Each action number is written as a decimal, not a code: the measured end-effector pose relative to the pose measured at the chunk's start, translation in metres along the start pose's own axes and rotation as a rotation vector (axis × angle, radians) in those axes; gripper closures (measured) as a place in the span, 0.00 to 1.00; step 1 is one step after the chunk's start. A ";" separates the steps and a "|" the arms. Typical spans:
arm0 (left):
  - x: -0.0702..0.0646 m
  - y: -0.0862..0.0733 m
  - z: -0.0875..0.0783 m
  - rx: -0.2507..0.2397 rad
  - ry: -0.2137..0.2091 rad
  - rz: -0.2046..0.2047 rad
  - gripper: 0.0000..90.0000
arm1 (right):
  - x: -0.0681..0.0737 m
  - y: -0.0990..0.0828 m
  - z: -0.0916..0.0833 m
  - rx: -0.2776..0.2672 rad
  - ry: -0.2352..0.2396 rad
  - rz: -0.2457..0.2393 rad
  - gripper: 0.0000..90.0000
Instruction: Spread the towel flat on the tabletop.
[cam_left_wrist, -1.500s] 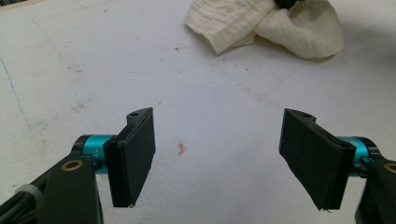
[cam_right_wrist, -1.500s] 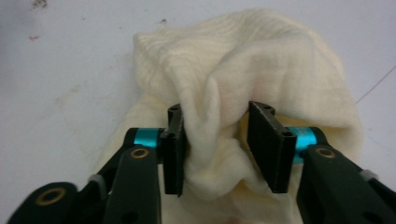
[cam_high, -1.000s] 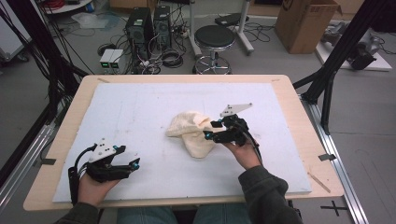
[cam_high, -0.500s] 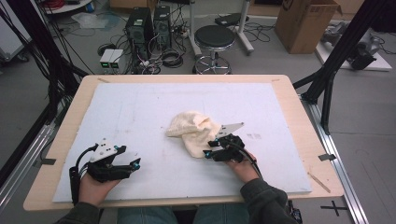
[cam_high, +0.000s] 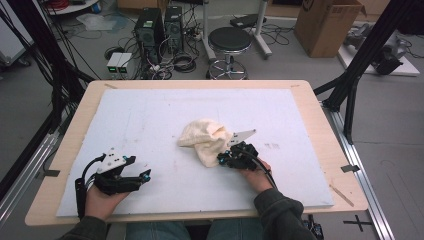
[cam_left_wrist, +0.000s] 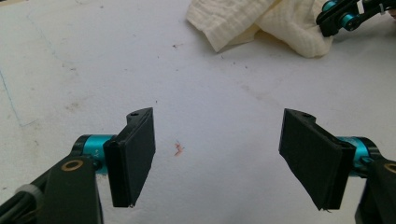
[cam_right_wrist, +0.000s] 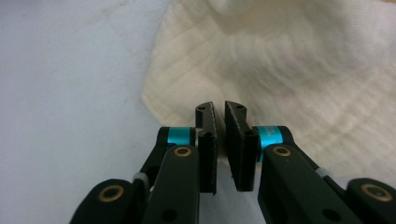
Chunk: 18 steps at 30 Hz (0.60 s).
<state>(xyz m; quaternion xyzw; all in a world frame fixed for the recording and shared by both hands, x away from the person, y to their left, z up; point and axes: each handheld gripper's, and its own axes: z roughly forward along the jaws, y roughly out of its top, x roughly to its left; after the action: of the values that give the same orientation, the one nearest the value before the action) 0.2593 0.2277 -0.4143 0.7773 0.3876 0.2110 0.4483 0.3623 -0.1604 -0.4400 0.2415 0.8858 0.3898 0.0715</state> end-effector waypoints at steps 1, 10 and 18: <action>0.000 0.000 0.000 0.000 0.001 -0.001 0.30 | 0.000 0.000 -0.007 -0.023 0.009 0.010 0.93; 0.000 0.001 0.000 -0.003 -0.002 0.001 0.31 | 0.005 -0.006 -0.065 -0.059 -0.015 -0.016 0.93; -0.003 0.002 0.002 -0.006 -0.007 0.007 0.31 | 0.008 -0.030 -0.096 -0.053 -0.049 0.007 0.92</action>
<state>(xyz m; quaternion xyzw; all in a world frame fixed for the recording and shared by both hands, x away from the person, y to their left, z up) 0.2594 0.2237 -0.4134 0.7780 0.3826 0.2111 0.4515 0.3137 -0.2365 -0.3956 0.2520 0.8723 0.4073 0.0981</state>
